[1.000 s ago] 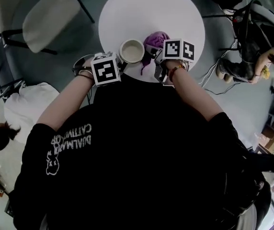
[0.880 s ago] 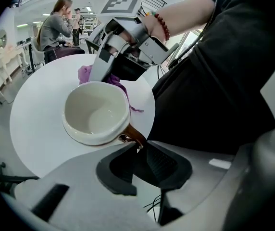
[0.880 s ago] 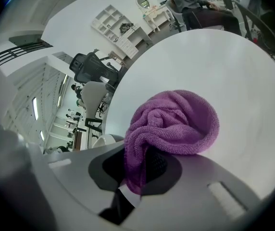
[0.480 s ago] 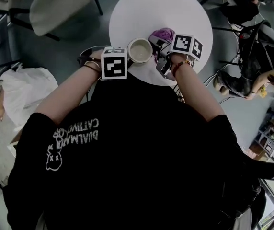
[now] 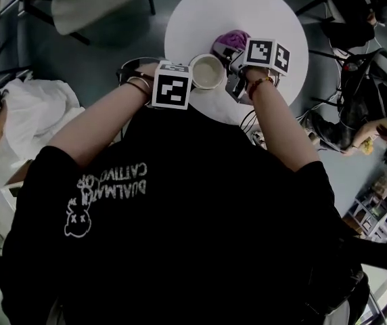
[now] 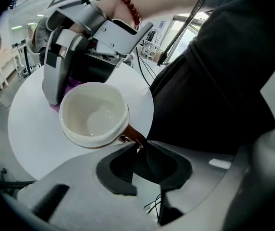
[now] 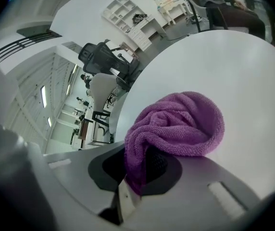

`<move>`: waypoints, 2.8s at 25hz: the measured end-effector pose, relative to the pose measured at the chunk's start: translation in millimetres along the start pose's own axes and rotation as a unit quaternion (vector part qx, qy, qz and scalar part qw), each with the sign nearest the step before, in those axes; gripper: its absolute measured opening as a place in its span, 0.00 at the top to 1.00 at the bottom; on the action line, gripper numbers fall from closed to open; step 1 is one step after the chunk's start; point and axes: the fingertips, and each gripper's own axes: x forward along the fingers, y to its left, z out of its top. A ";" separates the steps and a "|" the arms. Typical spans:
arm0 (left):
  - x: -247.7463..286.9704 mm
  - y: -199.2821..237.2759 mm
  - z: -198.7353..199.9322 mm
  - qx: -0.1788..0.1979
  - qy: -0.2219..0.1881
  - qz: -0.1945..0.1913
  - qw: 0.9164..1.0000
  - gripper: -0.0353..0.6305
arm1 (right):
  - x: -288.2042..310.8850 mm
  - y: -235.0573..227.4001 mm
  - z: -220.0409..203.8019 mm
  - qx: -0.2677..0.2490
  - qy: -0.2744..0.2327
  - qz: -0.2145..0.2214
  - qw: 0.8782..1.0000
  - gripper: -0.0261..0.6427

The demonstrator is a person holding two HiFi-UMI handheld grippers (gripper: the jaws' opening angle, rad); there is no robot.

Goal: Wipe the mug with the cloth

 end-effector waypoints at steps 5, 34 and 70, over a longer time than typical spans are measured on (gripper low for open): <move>2.6 0.2 4.0 0.007 -0.001 -0.006 1.000 0.85 | 8.6 8.7 -3.1 -0.089 0.054 -0.009 0.995 0.90; -5.2 9.0 -5.0 -0.064 -0.102 0.047 0.992 0.85 | 38.5 55.5 -51.6 -0.378 0.246 -0.078 0.889 0.90; -21.5 38.9 -10.6 -0.185 -0.202 0.144 0.951 0.86 | 32.6 56.0 -103.6 -0.483 0.399 -0.100 0.773 0.90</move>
